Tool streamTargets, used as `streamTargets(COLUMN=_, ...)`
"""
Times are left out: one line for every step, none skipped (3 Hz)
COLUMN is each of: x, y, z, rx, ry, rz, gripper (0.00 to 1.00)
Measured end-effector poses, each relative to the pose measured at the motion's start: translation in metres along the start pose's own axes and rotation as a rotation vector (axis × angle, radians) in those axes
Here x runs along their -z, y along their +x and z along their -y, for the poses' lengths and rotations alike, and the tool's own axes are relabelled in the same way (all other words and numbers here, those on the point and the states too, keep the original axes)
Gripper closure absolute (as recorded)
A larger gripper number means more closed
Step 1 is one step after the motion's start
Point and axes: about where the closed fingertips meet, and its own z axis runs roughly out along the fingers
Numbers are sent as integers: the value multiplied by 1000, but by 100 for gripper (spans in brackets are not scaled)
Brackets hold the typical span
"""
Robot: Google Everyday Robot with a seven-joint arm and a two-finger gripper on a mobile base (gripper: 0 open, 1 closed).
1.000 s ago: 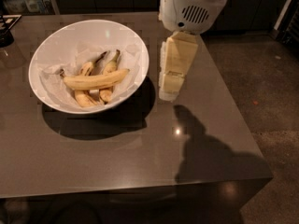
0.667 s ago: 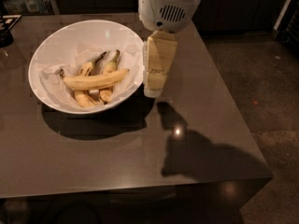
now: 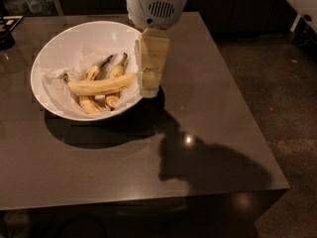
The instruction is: Pick banana from white bowl
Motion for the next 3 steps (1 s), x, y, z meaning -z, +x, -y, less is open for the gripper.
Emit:
streamTargets(x=-13, y=-14, z=14, rx=1, ry=-7, rz=33, gripper=0)
streamTargets(x=-42, y=-39, z=29, rx=46, ry=-53, rz=51, gripper=0)
streamTargets(x=-71, y=-55, z=34, rx=61, ry=-105, rz=74, gripper=2)
